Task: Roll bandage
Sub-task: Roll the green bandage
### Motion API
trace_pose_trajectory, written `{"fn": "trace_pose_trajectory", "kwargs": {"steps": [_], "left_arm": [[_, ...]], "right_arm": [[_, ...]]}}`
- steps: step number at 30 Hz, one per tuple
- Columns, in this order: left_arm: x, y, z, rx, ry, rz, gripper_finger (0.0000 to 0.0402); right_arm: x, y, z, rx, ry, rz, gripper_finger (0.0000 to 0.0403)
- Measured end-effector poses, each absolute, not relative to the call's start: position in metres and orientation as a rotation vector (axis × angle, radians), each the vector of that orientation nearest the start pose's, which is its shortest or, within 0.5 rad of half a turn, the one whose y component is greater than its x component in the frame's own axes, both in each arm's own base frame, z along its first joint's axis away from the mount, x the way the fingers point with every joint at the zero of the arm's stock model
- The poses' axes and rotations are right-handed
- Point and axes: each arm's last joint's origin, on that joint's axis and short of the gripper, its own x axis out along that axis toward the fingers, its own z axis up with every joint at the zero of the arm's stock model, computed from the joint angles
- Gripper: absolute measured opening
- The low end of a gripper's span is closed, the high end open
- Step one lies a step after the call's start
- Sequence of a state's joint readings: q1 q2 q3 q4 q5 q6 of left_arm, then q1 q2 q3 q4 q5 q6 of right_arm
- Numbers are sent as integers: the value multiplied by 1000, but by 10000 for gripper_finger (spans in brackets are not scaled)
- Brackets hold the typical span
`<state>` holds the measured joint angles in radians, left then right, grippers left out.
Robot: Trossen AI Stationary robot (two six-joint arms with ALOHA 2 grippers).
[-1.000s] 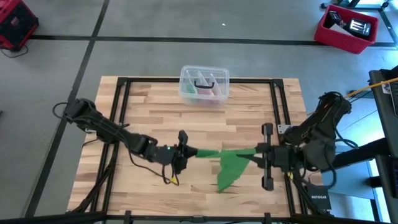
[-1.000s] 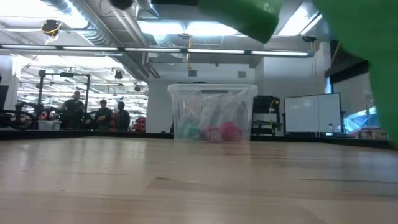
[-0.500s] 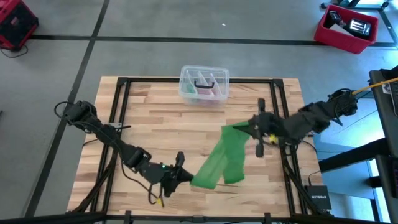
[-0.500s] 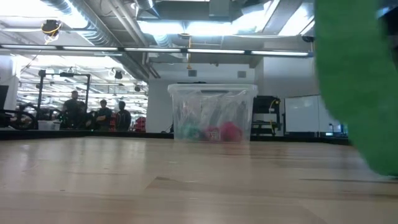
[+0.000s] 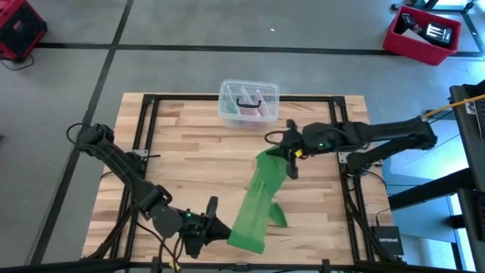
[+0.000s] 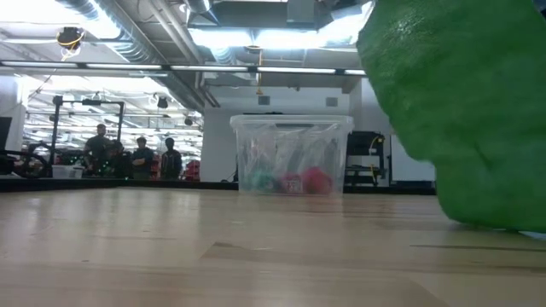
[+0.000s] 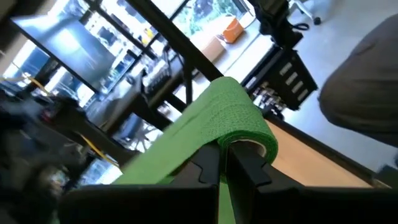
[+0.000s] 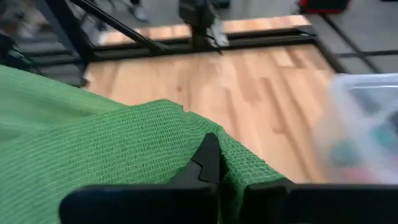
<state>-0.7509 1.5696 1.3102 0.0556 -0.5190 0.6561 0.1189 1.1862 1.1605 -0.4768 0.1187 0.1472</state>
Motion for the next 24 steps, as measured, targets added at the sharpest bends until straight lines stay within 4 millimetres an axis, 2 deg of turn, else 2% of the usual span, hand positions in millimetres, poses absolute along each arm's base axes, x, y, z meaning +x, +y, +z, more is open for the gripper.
{"fn": "trace_pose_trajectory", "kwargs": {"steps": [7, 9, 12, 18, 21, 24], "left_arm": [[276, -234, 373, 808, 37, -244, 1], [277, -231, 383, 830, 25, -191, 1], [283, -221, 391, 878, 36, -84, 1], [303, -190, 392, 882, 109, 85, 1], [308, -180, 391, 844, 129, 133, 1], [309, -179, 391, 817, 128, 138, 1]], "right_arm": [[267, 12, 288, 190, 387, 97, 1], [269, 11, 270, 225, 387, 117, 1], [275, 13, 253, 261, 366, 169, 6], [289, 16, 239, 390, 381, 276, 47], [290, 16, 240, 421, 403, 284, 93], [286, 7, 252, 425, 406, 267, 148]]}}
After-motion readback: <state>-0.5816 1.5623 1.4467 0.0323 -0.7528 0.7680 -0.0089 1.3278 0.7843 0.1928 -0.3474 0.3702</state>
